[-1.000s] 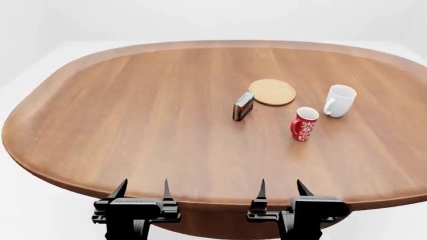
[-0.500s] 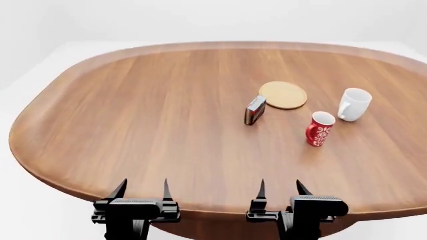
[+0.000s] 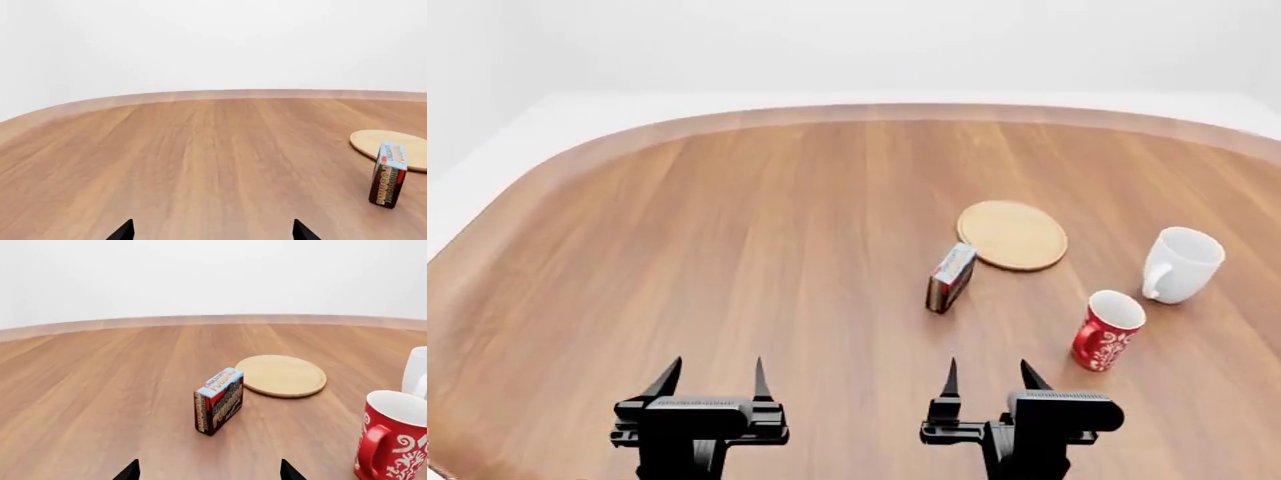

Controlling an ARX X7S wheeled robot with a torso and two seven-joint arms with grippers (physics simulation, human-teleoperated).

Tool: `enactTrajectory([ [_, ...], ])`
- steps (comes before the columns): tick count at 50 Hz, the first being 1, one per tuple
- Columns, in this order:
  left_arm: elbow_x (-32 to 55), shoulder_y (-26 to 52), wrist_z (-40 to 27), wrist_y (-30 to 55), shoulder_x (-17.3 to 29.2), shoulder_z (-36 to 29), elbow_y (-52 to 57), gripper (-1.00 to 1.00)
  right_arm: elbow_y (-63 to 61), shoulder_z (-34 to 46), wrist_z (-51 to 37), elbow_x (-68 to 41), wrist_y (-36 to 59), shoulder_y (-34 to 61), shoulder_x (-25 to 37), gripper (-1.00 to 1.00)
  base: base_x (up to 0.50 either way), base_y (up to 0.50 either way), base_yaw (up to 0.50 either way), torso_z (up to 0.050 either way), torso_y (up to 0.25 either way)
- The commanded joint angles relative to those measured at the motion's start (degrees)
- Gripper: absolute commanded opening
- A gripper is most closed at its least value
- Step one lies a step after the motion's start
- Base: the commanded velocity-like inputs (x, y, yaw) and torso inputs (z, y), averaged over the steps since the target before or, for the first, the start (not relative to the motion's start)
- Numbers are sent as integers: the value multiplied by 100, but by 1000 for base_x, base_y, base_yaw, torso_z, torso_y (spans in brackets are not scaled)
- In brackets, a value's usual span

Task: Put the chocolate pudding to the left of the plate.

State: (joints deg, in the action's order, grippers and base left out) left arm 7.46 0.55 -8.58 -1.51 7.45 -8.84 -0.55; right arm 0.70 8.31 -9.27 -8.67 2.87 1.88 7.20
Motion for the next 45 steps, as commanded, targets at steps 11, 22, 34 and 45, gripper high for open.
enactTrajectory([
  [11,64,3,-102,-33,80,-105,9,100,32,97,-91,-88,-33,23,79,100,500,0,0,0,0],
  [22,83,9,-148,-78,115,-152,-22,100,17,142,-137,-126,-37,20,116,100,500,0,0,0,0],
  [34,115,19,-193,-100,151,-198,-36,100,11,182,-181,-171,-61,18,152,100,500,0,0,0,1],
  [45,151,25,-239,-92,181,-234,-21,100,6,203,-238,-213,-73,16,178,100,205,0,0,0,0],
])
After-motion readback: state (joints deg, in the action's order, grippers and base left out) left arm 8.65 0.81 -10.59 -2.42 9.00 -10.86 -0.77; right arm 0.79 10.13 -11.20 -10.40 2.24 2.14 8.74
